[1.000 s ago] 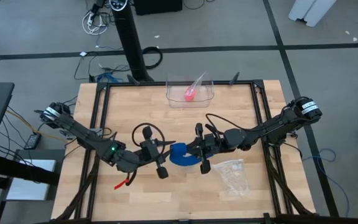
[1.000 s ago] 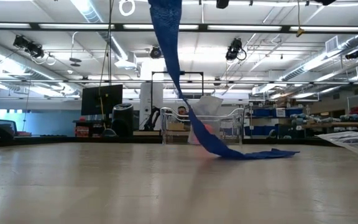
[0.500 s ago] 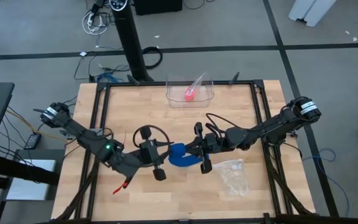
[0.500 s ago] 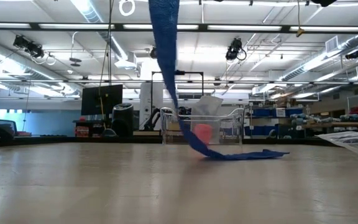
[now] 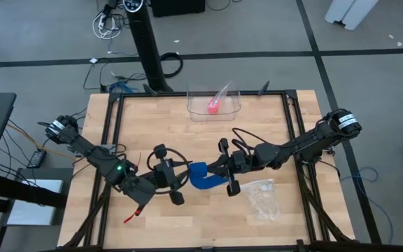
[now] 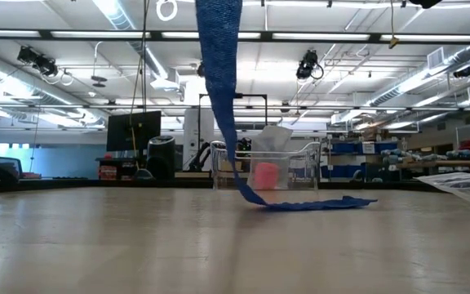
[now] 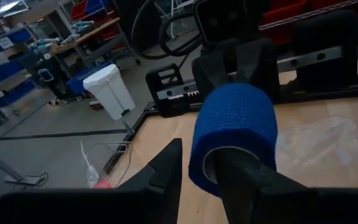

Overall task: Roll bandage
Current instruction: Roll the blue bandage

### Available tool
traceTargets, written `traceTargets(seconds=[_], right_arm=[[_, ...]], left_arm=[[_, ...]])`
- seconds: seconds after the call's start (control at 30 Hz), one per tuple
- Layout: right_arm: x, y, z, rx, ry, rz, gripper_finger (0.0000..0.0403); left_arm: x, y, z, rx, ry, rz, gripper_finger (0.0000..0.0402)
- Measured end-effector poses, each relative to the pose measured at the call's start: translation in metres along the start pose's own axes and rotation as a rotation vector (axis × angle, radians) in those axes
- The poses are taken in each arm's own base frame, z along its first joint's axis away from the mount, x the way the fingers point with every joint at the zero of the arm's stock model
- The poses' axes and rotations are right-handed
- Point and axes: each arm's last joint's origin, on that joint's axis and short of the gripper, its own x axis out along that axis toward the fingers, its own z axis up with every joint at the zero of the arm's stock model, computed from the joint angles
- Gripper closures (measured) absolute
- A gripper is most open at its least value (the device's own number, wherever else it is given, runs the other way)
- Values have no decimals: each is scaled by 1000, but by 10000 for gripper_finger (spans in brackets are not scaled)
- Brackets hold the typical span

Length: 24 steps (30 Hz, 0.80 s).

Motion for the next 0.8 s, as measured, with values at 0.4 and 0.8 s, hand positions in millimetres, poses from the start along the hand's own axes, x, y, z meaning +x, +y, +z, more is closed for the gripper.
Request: traceTargets(seconds=[0.4, 0.8], right_arm=[[0, 0, 1, 1, -15, 17, 403], [0, 0, 1, -8, -9, 17, 403]], left_arm=[[0, -1, -1, 11, 5, -44, 302], [16, -5, -5, 24, 16, -73, 325]])
